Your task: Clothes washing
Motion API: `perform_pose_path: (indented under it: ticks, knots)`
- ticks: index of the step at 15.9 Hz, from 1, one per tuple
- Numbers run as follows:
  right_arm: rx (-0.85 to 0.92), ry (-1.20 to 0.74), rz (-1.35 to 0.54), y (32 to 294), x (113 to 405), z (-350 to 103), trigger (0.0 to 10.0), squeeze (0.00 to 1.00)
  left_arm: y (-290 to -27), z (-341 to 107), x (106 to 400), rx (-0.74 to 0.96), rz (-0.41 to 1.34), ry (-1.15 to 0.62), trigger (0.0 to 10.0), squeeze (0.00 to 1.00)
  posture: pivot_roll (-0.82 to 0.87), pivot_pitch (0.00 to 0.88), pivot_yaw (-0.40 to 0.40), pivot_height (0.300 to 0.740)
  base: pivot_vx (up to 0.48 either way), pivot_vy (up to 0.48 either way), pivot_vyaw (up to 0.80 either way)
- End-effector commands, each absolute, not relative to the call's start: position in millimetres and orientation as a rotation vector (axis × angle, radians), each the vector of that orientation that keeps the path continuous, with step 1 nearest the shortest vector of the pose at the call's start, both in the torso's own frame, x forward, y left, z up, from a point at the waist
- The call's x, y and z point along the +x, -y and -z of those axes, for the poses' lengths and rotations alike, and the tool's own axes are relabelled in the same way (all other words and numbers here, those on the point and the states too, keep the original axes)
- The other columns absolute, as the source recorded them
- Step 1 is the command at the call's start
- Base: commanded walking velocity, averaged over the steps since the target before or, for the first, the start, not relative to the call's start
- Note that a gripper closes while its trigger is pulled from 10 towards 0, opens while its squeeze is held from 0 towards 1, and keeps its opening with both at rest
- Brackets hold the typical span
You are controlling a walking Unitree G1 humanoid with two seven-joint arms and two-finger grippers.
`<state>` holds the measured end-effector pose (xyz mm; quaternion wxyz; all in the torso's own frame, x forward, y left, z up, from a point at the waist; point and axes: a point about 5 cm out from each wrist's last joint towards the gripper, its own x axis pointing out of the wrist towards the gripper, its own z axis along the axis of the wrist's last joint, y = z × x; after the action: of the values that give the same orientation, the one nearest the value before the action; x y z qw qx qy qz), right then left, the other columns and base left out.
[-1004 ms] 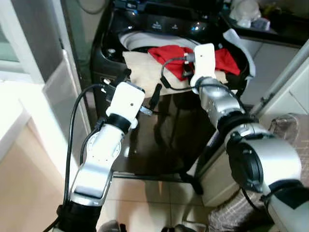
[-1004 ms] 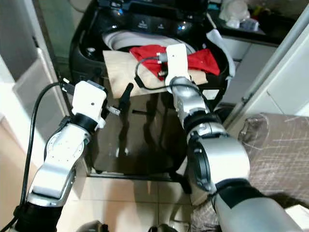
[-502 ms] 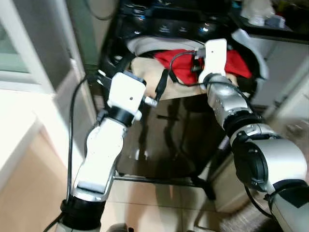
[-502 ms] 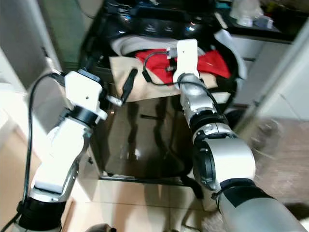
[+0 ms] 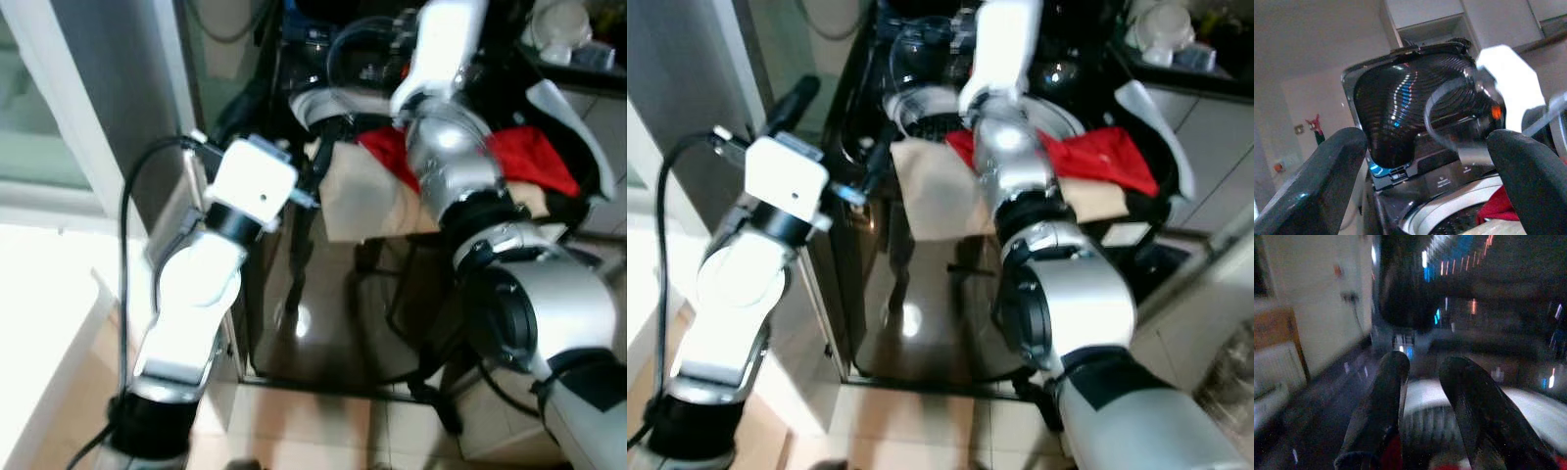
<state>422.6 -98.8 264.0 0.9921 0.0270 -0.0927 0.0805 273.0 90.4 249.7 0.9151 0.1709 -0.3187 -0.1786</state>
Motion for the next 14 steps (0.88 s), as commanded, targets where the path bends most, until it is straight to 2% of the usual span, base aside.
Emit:
perform_pose_path:
  ticks: [1,4,6,8,10,12,14]
  knots:
    - [0.058,0.140,-0.116,123.4,423.1,-251.1,10.0,0.00,-84.0,-251.8,269.7,0.345,0.400,0.661,10.0,0.00,0.10,0.029,-0.064,0.731,0.000,0.000,0.00]
    - [0.001,0.082,-0.038,149.9,418.5,-230.0,10.0,0.00,-85.9,-251.1,268.3,0.332,0.400,0.649,10.0,0.00,0.07,0.056,-0.050,0.731,0.000,0.000,0.00]
    - [0.030,-0.010,0.046,167.9,416.7,-215.3,10.0,0.00,-87.2,-249.4,269.3,0.319,0.405,0.630,10.0,0.00,0.05,0.067,-0.035,0.731,0.000,0.000,0.00]
    - [0.033,-0.006,0.005,167.7,412.3,-221.2,10.0,0.00,-87.4,-248.7,268.8,0.327,0.417,0.624,10.0,0.00,0.05,0.070,-0.029,0.731,0.000,0.000,0.00]
    - [0.004,-0.071,0.007,182.7,401.0,-221.2,10.0,0.00,-88.8,-248.7,268.7,0.326,0.421,0.617,10.0,0.00,0.04,0.070,-0.028,0.731,0.000,0.000,0.00]
    - [-0.012,-0.251,0.113,207.4,397.9,-183.7,10.0,0.00,-88.9,-248.5,270.2,0.322,0.430,0.614,10.0,0.00,0.03,0.054,-0.025,0.731,0.000,0.000,0.00]
    - [-0.012,-0.276,0.109,205.1,394.8,-169.7,10.0,0.00,-88.4,-249.3,271.4,0.324,0.439,0.617,10.0,0.00,0.03,0.046,-0.025,0.731,0.000,0.000,0.00]
